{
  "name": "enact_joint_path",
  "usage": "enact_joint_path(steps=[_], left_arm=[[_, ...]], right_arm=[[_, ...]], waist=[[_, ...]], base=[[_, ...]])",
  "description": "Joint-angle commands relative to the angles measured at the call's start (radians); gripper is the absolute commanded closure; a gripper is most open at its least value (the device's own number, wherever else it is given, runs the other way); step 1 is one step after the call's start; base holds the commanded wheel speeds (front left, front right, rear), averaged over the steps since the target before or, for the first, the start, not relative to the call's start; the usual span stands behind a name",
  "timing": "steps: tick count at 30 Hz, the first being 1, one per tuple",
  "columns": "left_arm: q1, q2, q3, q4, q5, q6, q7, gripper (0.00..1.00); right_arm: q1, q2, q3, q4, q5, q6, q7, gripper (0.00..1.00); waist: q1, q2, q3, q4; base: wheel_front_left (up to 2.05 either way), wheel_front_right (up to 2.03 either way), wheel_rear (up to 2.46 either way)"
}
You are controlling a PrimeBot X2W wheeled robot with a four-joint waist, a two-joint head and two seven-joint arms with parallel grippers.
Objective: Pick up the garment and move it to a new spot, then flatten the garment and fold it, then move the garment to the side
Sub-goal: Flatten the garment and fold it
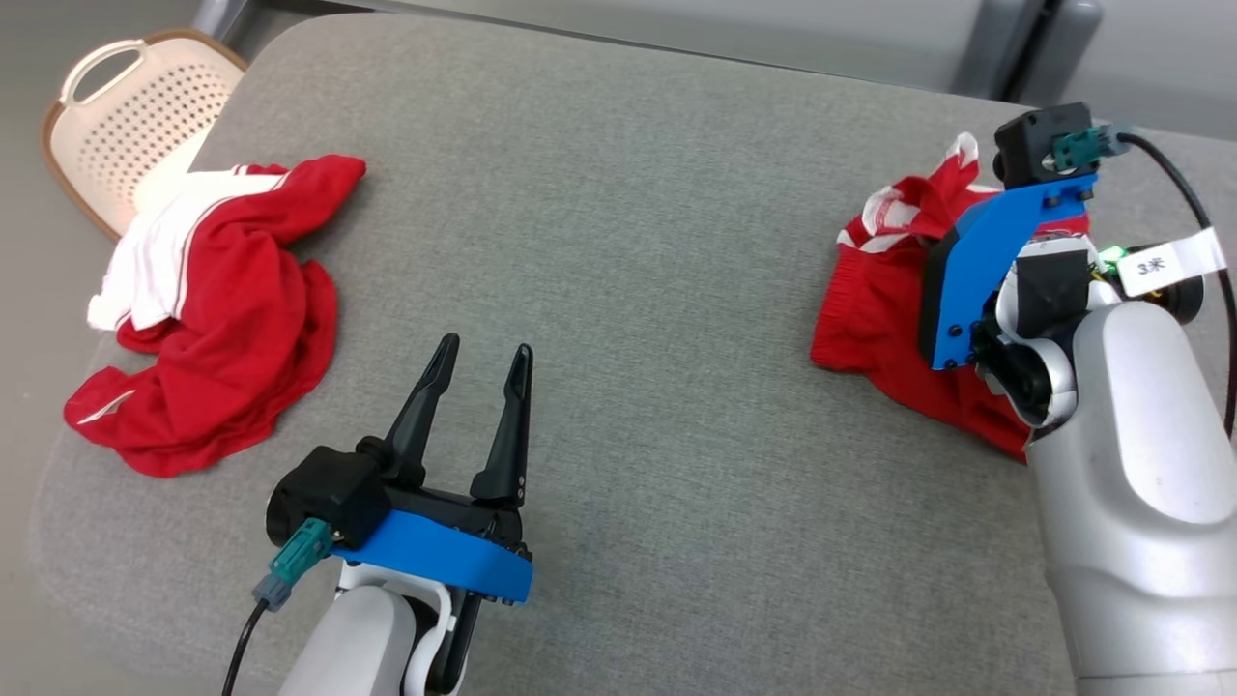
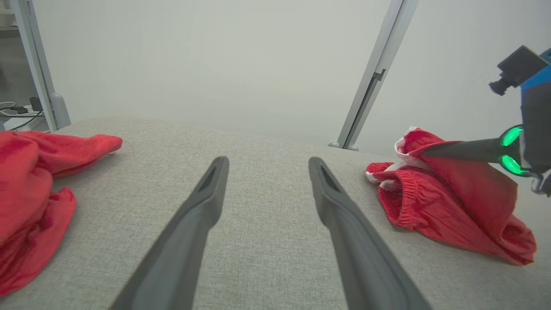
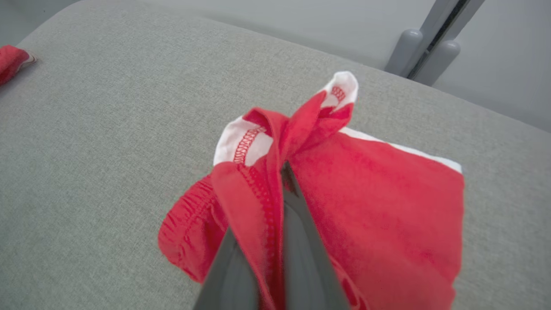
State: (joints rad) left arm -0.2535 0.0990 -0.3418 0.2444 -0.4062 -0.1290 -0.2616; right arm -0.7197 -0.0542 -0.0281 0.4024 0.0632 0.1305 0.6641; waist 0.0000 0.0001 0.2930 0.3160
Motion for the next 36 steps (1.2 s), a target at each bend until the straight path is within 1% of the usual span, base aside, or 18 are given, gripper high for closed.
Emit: enact_joint_path(steps=[1, 5, 6, 7, 11, 15, 17, 20, 23, 27, 31, 34, 36], left_arm=[[-0.019, -0.003, -0.005, 0.001, -0.004, -0.001, -0.005, 0.00], [-0.024, -0.007, -0.007, 0.003, -0.007, -0.001, -0.005, 0.00], [-0.025, -0.008, -0.007, 0.004, -0.006, -0.001, -0.005, 0.00], [-0.024, -0.007, -0.005, 0.004, -0.005, -0.001, -0.005, 0.00], [-0.018, 0.001, 0.010, 0.005, -0.001, -0.001, -0.005, 0.00], [-0.012, 0.001, 0.024, 0.004, 0.002, -0.001, -0.005, 0.00], [-0.012, 0.001, 0.027, 0.003, 0.004, -0.001, -0.005, 0.00], [-0.014, 0.001, 0.031, 0.000, 0.009, -0.001, -0.005, 0.00], [-0.017, 0.005, 0.037, -0.001, 0.012, -0.001, -0.005, 0.00], [-0.034, 0.013, 0.024, 0.013, 0.018, -0.001, -0.005, 0.00], [-0.066, 0.024, 0.013, 0.046, 0.019, -0.001, -0.005, 0.00], [-0.094, 0.033, 0.006, 0.074, 0.025, -0.001, -0.005, 0.00], [-0.108, 0.038, 0.008, 0.087, 0.026, -0.001, -0.005, 0.00]], right_arm=[[-0.013, 0.004, -0.004, 0.026, -0.012, 0.000, -0.008, 1.00], [-0.035, 0.004, 0.025, 0.113, 0.021, 0.001, -0.033, 1.00], [-0.037, 0.003, 0.038, 0.128, 0.030, 0.001, -0.043, 0.71], [-0.037, 0.004, 0.048, 0.144, 0.043, 0.001, -0.050, 0.00], [-0.053, 0.004, 0.112, 0.157, 0.110, 0.001, -0.093, 0.00], [-0.059, 0.003, 0.170, 0.099, 0.209, 0.001, -0.147, 0.00], [-0.055, 0.003, 0.178, 0.053, 0.227, 0.001, -0.176, 0.00], [-0.025, -0.001, 0.154, -0.020, 0.206, 0.000, -0.211, 0.00], [0.014, -0.030, 0.113, -0.083, 0.186, 0.000, -0.238, 0.00], [0.090, -0.097, 0.051, -0.112, 0.154, 0.001, -0.274, 0.00], [0.171, -0.143, -0.001, -0.087, 0.132, 0.001, -0.345, 0.00], [0.202, -0.146, -0.017, -0.052, 0.098, 0.001, -0.406, 0.00], [0.215, -0.138, -0.011, -0.022, 0.063, 0.001, -0.443, 0.00]], waist=[[0.0000, -0.0001, 0.007, 0.020], [0.0000, -0.0001, 0.013, 0.041], [0.0000, -0.0001, 0.014, 0.043], [0.0000, -0.0001, 0.015, 0.043], [0.0000, -0.0001, 0.012, 0.030], [0.0000, -0.0001, 0.002, 0.002], [0.0000, -0.0001, -0.004, -0.013], [0.0000, -0.0001, -0.012, -0.035], [0.0000, -0.0001, -0.015, -0.056], [0.0000, -0.0001, -0.017, -0.068], [0.0000, -0.0001, -0.019, -0.074], [0.0000, -0.0001, -0.019, -0.078], [0.0000, -0.0001, -0.019, -0.082]], base=[[0.00, 0.00, 0.00], [0.00, 0.00, 0.00], [0.00, 0.00, 0.00], [0.00, 0.00, 0.00], [0.00, 0.00, 0.00], [0.00, 0.00, 0.00], [0.00, 0.00, 0.00], [0.00, 0.00, 0.00], [0.00, 0.00, 0.00], [0.00, 0.00, 0.00], [0.00, 0.00, 0.00], [0.00, 0.00, 0.00], [0.00, 0.00, 0.00]])
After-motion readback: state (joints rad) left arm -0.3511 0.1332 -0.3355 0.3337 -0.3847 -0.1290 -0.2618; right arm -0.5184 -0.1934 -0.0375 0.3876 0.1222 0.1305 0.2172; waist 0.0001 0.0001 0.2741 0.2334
